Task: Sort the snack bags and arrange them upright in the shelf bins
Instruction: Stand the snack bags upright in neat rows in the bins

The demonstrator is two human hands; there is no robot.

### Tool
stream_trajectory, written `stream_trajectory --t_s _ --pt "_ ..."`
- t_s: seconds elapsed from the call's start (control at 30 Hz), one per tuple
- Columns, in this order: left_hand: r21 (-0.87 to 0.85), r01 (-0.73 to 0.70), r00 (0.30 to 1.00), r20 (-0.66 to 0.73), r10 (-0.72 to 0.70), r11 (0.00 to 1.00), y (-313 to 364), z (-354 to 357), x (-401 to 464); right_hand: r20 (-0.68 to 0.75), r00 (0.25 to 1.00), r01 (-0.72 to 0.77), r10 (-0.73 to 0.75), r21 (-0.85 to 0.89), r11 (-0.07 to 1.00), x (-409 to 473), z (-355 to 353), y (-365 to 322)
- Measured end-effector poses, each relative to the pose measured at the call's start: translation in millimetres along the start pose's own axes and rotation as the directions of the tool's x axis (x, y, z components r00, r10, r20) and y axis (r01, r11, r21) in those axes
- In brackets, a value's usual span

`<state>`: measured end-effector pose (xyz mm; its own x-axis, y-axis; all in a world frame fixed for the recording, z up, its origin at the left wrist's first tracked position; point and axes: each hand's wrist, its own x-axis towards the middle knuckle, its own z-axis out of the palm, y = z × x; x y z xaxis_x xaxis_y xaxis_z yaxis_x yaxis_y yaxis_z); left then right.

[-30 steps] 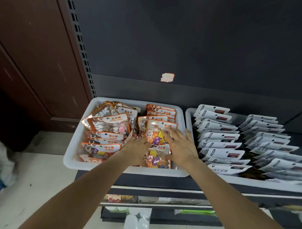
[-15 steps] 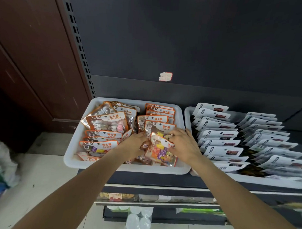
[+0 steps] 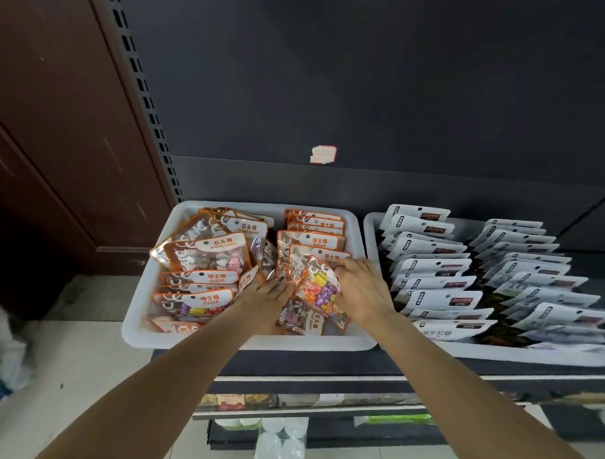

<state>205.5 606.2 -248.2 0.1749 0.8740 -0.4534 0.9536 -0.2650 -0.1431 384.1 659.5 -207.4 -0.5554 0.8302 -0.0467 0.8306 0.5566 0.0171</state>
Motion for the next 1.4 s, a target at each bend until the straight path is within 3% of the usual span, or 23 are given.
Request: stream_trajectory --t_s 0.23,0.3,0.47,0.73,1.07,1.23,1.3,1.4 --pt "0.012 -0.008 1.000 -0.006 0.008 1.000 -2 10 14 -0.015 0.998 0.051 -0.054 -0.126 0.991 15 8 -10" --pt "-0.020 -0.005 1.000 -0.023 0.005 1.000 -3 11 15 0.002 0.995 0.094 -0.096 -0.198 0.976 20 15 -14" --pt "-0.175 0.041 0.995 -0.086 -0.057 0.984 -2 1 13 0.048 0.999 0.034 -0.023 -0.239 0.970 23 25 -13" --pt "0.009 0.043 0.990 -0.137 -0.041 0.999 -1 -1 14 0.049 0.999 0.007 0.004 -0.236 0.972 22 27 -14" --pt "-0.134 0.123 0.980 -0.141 -0.142 0.983 3 -9 19 0.048 0.999 0.004 0.006 -0.207 0.978 21 25 -15" --pt "-0.312 0.122 0.964 -0.188 -0.187 0.942 -1 -16 8 0.049 0.998 -0.035 0.045 -0.186 0.982 19 18 -17" --pt "-0.392 0.101 0.948 -0.242 -0.208 0.914 -6 -19 2 0.046 0.995 -0.078 0.089 -0.193 0.978 19 17 -17" --pt "-0.372 0.065 0.901 -0.376 -0.214 0.926 -12 -23 -10 0.066 0.990 -0.110 0.126 -0.215 0.970 19 14 -19"
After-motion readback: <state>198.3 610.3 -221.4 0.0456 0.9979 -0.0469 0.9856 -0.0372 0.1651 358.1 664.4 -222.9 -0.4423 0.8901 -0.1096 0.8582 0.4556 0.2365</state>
